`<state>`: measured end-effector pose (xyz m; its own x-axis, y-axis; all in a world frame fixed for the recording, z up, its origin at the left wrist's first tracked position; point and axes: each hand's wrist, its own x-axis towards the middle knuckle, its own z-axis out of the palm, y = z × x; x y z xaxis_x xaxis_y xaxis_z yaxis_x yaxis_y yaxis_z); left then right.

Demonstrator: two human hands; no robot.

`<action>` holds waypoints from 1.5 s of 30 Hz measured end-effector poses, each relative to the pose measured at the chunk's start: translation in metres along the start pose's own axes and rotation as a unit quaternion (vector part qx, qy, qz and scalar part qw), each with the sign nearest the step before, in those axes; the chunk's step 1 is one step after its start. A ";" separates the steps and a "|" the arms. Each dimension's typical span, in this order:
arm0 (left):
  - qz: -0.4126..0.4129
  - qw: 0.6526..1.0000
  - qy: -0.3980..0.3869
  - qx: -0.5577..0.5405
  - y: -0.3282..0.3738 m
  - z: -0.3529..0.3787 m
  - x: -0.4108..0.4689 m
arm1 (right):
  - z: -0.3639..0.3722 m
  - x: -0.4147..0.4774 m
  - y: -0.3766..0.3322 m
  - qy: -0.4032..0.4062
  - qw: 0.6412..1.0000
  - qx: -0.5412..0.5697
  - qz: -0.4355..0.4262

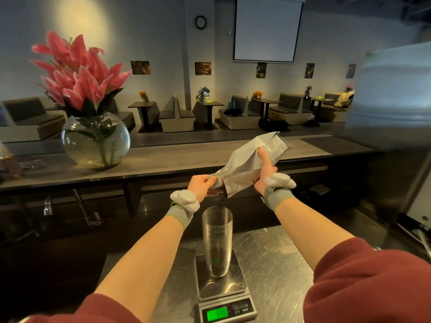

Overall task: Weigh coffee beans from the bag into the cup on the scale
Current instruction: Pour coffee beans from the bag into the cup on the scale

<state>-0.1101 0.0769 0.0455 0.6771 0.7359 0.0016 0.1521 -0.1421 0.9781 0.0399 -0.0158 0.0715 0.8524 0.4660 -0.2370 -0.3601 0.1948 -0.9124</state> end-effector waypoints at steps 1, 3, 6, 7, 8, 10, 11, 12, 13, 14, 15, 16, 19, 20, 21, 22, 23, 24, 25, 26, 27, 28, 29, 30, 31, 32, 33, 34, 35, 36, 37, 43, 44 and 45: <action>-0.001 1.000 -0.002 -0.002 0.000 0.000 0.000 | 0.000 0.001 0.000 -0.002 1.000 0.001 0.000; -0.001 1.000 -0.002 -0.003 0.000 0.001 0.000 | 0.000 0.002 -0.001 -0.005 1.000 0.006 0.000; -0.001 1.000 0.001 -0.001 0.001 0.000 0.000 | 0.000 -0.001 -0.001 -0.003 1.000 0.000 0.003; -0.002 1.000 0.001 -0.001 0.001 0.000 0.000 | 0.000 -0.001 -0.001 0.000 1.000 -0.003 0.003; -0.003 1.000 0.001 0.001 0.000 0.000 0.000 | 0.000 -0.001 -0.001 0.003 1.000 -0.003 0.005; -0.005 1.000 0.002 0.004 -0.001 -0.001 0.000 | 0.000 0.000 0.000 0.006 1.000 -0.006 0.005; -0.005 1.000 0.002 0.005 -0.001 0.000 -0.001 | 0.000 0.000 0.000 0.005 1.000 -0.010 0.005; -0.005 1.000 0.002 0.005 0.000 0.000 -0.001 | 0.000 0.000 0.000 0.005 1.000 -0.014 0.003; -0.004 1.000 0.002 0.006 0.000 0.000 -0.001 | 0.000 0.000 -0.001 0.004 1.000 -0.015 0.000; -0.004 1.000 0.003 0.005 0.000 0.000 -0.002 | 0.000 0.000 -0.001 0.003 1.000 -0.011 -0.003; -0.002 1.000 0.003 0.002 0.000 0.000 -0.002 | 0.001 -0.001 -0.002 0.001 1.000 -0.003 -0.005; 0.000 1.000 0.003 -0.001 0.000 0.000 -0.002 | 0.002 -0.002 -0.002 0.001 1.000 0.003 -0.006; 0.008 1.000 0.008 -0.001 0.002 0.001 -0.001 | 0.003 -0.004 -0.003 0.003 1.000 0.007 -0.006; 0.009 1.000 0.011 -0.001 0.002 0.001 -0.002 | 0.003 -0.005 -0.004 0.003 1.000 0.002 -0.007; 0.009 1.000 0.013 0.000 0.003 0.001 -0.002 | 0.002 -0.005 -0.004 0.004 1.000 0.000 -0.005; 0.009 1.000 0.013 0.001 0.003 0.001 -0.002 | 0.002 -0.004 -0.004 0.005 1.000 -0.001 -0.005; 0.008 1.000 0.010 0.001 0.003 0.001 -0.002 | 0.001 -0.005 -0.004 0.004 1.000 -0.005 -0.006; 0.007 1.000 0.007 0.001 0.002 0.001 -0.002 | 0.000 -0.005 -0.004 0.003 1.000 -0.010 -0.005; 0.006 1.000 0.005 0.001 0.002 0.001 -0.002 | 0.000 -0.005 -0.004 0.003 1.000 -0.014 -0.008; 0.007 1.000 0.005 0.001 0.002 0.001 -0.002 | 0.000 -0.008 -0.004 0.002 1.000 -0.018 -0.008; 0.008 1.000 0.007 0.000 0.003 0.001 -0.002 | 0.001 -0.010 -0.005 0.001 1.000 -0.015 -0.010; 0.010 1.000 0.010 0.000 0.003 0.001 -0.002 | 0.002 -0.011 -0.004 0.001 1.000 -0.013 -0.008; 0.012 1.000 0.013 0.001 0.003 0.001 -0.003 | 0.002 -0.012 -0.003 0.004 1.000 -0.015 -0.004; 0.013 1.000 0.016 0.000 0.003 0.001 -0.003 | 0.003 -0.013 -0.003 0.004 1.000 -0.019 -0.001; 0.012 1.000 0.016 -0.002 0.004 0.001 -0.003 | 0.002 -0.012 -0.003 0.002 1.000 -0.022 -0.002; 0.011 1.000 0.016 -0.003 0.004 0.001 -0.004 | 0.002 -0.009 -0.002 0.002 1.000 -0.024 -0.003; 0.009 1.000 0.015 -0.004 0.004 0.000 -0.004 | 0.002 -0.009 -0.003 0.004 1.000 -0.022 -0.006; 0.008 1.000 0.014 -0.004 0.004 0.001 -0.004 | 0.002 -0.006 -0.003 0.006 1.000 -0.022 -0.005; 0.009 1.000 0.014 -0.005 0.004 0.001 -0.004 | 0.002 -0.003 -0.003 0.007 1.000 -0.022 -0.008; 0.013 1.000 0.013 -0.006 0.005 0.001 -0.004 | 0.003 -0.004 -0.004 0.007 1.000 -0.018 -0.008; 0.016 1.000 0.012 -0.006 0.005 0.000 -0.004 | 0.004 -0.003 -0.004 0.004 1.000 -0.007 -0.011; 0.016 1.000 0.014 -0.005 0.007 -0.001 -0.004 | 0.007 -0.002 -0.003 0.004 1.000 0.005 -0.006; 0.016 1.000 0.014 -0.005 0.006 0.000 -0.004 | 0.006 -0.002 -0.003 0.002 1.000 0.006 -0.005; 0.016 1.000 0.014 -0.006 0.005 0.000 -0.004 | 0.006 -0.001 -0.002 -0.002 1.000 0.009 -0.003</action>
<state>-0.1123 0.0729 0.0509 0.6609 0.7495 0.0384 0.1216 -0.1575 0.9800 0.0377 -0.0117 0.0760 0.8536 0.4674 -0.2301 -0.3613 0.2129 -0.9078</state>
